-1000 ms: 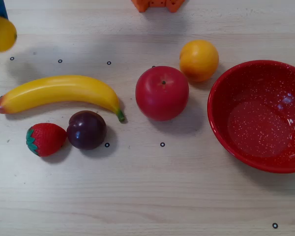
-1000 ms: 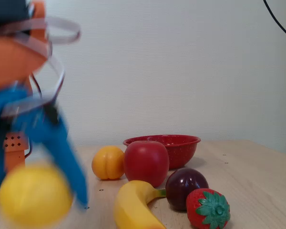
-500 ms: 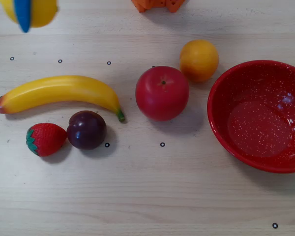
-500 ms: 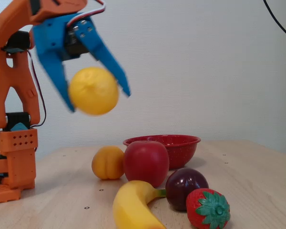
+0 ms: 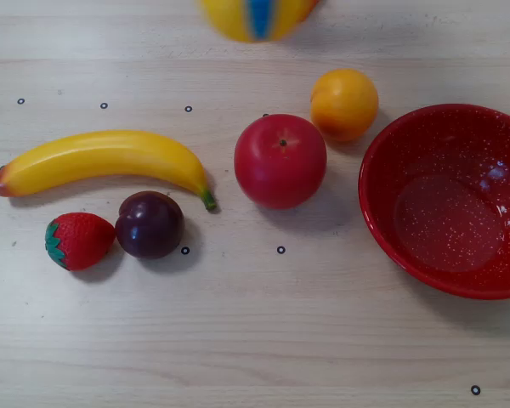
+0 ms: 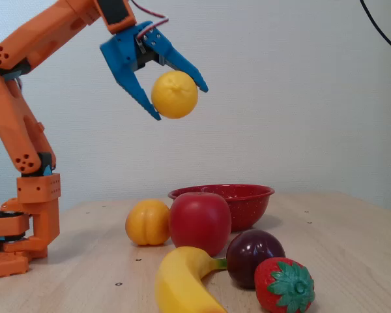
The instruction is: Put the lemon in the red bowl.
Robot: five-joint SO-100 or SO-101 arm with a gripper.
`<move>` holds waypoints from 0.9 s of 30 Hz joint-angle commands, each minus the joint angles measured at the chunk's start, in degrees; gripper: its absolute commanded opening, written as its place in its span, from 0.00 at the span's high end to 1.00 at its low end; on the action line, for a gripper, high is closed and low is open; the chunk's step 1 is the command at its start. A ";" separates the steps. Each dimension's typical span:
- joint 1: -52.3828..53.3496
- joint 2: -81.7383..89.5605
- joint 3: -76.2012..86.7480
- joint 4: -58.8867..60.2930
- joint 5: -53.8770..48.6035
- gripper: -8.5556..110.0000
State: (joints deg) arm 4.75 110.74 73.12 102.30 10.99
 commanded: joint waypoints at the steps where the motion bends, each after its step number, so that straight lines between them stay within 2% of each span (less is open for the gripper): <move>1: 9.49 4.83 0.53 -5.71 -4.04 0.93; 6: 20.57 4.22 11.60 -26.19 -4.22 0.93; 11: 24.08 -0.09 20.83 -43.95 -1.41 0.93; 25: 26.98 -15.91 34.98 -75.06 4.57 0.93; 27: 27.60 -17.75 36.30 -78.13 4.75 0.90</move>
State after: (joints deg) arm 29.88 91.41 112.41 27.16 13.80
